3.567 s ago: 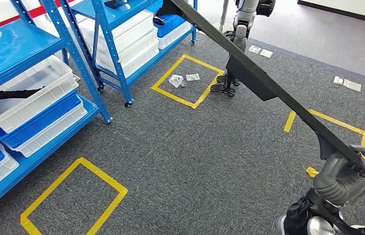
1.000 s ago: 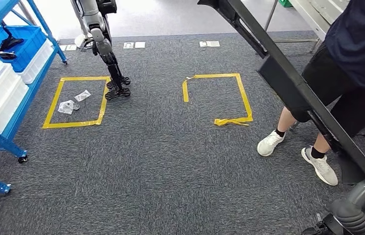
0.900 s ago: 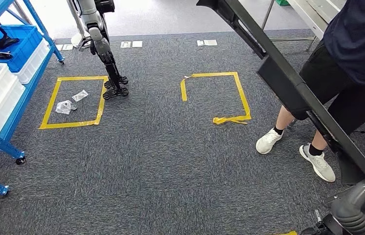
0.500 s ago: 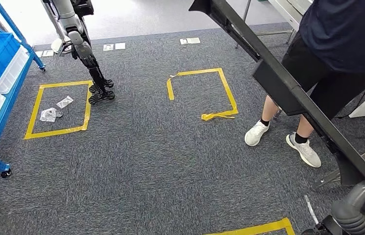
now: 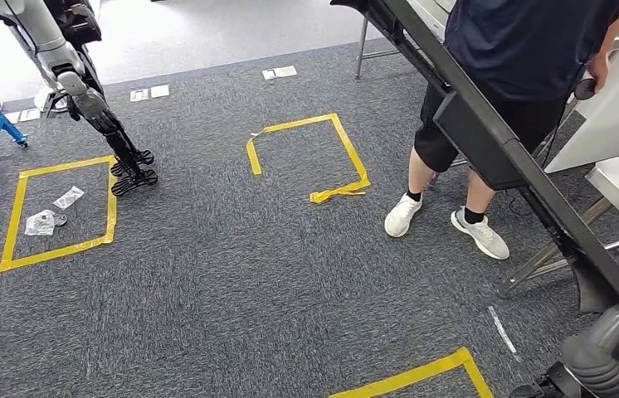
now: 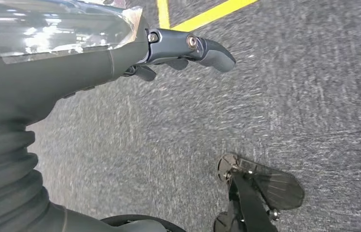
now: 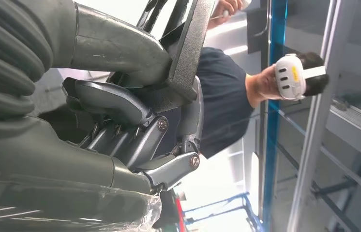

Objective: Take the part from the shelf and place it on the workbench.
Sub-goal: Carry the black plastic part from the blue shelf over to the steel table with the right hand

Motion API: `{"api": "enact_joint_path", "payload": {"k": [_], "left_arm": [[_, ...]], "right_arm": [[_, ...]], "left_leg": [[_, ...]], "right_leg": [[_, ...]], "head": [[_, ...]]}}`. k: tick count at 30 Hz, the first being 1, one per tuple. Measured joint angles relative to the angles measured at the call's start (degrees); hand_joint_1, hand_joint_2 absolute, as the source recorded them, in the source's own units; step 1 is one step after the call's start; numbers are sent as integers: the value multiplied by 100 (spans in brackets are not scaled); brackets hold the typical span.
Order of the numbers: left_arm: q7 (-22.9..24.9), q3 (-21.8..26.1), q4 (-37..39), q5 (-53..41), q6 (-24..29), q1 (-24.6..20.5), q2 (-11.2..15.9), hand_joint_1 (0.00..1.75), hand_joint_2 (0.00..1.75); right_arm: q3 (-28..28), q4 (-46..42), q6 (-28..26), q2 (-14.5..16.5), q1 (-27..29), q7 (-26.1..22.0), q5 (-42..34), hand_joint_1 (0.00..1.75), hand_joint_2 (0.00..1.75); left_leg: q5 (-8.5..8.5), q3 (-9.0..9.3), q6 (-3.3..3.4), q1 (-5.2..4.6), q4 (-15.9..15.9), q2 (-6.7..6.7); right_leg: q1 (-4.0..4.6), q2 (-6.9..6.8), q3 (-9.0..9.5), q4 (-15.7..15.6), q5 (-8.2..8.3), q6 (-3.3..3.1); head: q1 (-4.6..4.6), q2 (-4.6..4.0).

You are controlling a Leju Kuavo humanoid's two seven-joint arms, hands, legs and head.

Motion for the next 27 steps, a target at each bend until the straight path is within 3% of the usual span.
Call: {"api": "enact_joint_path", "payload": {"k": [1, 2, 4, 5, 7, 9, 10, 11, 13, 15, 18, 20, 22, 24, 25, 26, 27], "left_arm": [[0, 4, 0, 2, 1, 0, 2, 0, 175], [0, 7, 0, 4, 3, -1, 2, 0, 175], [0, 12, 0, 8, 7, -5, 3, 0, 175], [0, 14, 0, 9, 8, -7, 4, 0, 175], [0, 16, 0, 15, 11, -5, 10, 0, 175], [0, 20, 0, 32, 26, -2, 12, 0, 175], [0, 23, 0, 40, 34, 0, 11, 0, 175], [0, 25, 0, 44, 40, 0, 10, 0, 175], [-3, 28, 0, 43, 45, -2, 10, 0, 175], [-19, 37, 0, 38, 50, -2, 18, 0, 175], [-39, 54, 0, 12, 28, -8, 27, 0, 175], [-21, 59, 1, 1, 21, -14, 32, 0, 175], [43, 69, 7, -1, 50, -12, 34, 0, 175], [117, 80, 16, -8, 93, 2, 32, 0, 175], [145, 84, 21, -14, 109, 8, 32, 0, 175], [171, 86, 24, -29, 120, 11, 32, 0, 175], [194, 86, 25, -45, 124, 12, 32, 0, 175]], "right_arm": [[1, 0, 2, 0, -2, 0, -1, 175, 175], [2, -1, 5, 0, -4, 0, -2, 175, 175], [-1, -1, 15, -2, -4, 0, -4, 175, 175], [-1, -1, 22, -3, -12, -1, -5, 175, 175], [2, 8, 43, -4, -27, -1, -9, 175, 175], [4, 31, 63, -6, -29, 0, -15, 175, 175], [4, 47, 70, -9, -31, -1, -16, 175, 175], [4, 61, 77, -11, -35, -1, -18, 175, 175], [3, 79, 91, -15, -63, -3, -24, 175, 175], [7, 90, 103, -9, -102, -5, -32, 175, 175], [6, 107, 107, -2, -125, -7, -28, 175, 175], [12, 113, 107, -1, -134, -7, -4, 175, 175], [47, 139, 108, -2, -157, -7, 18, 175, 175], [89, 201, 109, -8, -189, -8, 20, 175, 175], [101, 238, 108, -12, -201, -9, 16, 175, 175], [107, 272, 108, -16, -209, -11, 10, 175, 175], [111, 298, 107, -21, -213, -14, 3, 175, 175]], "left_leg": [[-7, 21, 22, -14, -66, -33], [6, 22, 52, -32, -87, 15], [53, 36, 139, -39, -136, 138], [75, 44, 178, -33, -165, 200], [88, 41, 221, -42, -182, 325], [86, 31, 230, -55, -180, 454], [85, 29, 230, -57, -178, 510], [82, 32, 226, -57, -177, 560], [66, 45, 198, -65, -169, 643], [36, 54, 139, -100, -151, 711], [18, 61, 48, -96, -139, 782], [-136, -16, -13, -61, 52, 654], [-504, -307, -43, -46, 693, 455], [-789, -672, -46, -42, 1427, 387], [-781, -755, -41, -39, 1566, 379], [-658, -724, -33, -35, 1470, 368], [-457, -587, -22, -27, 1167, 342]], "right_leg": [[-4, 47, -25, -1, 14, 41], [-14, 99, -50, -10, 32, 87], [-28, 47, -133, 71, 3, 147], [-18, -51, -229, 241, -82, 148], [-9, -265, -564, 919, -383, 120], [-20, -327, -871, 1576, -603, 133], [-29, -344, -892, 1647, -601, 167], [-42, -369, -784, 1461, -511, 215], [-66, -529, -334, 642, -246, 295], [-60, -662, -15, 67, -92, 272], [-42, -582, 5, 1, -52, 152], [-70, -501, -3, -15, -23, 75], [-78, -430, -11, -21, -9, 9], [-57, -346, -24, -18, 0, -24], [-51, -296, -26, -16, 3, -29], [-47, -244, -23, -14, 5, -30], [-47, -193, -16, -11, 5, -27]], "head": [[3, 0], [5, 0], [8, 0], [19, 0], [39, 0], [46, 0], [49, 0], [50, 0], [55, 0], [42, 0], [17, 1], [9, 1], [-3, 0], [-7, 0], [-7, 0], [-7, 0], [-7, 0]]}}
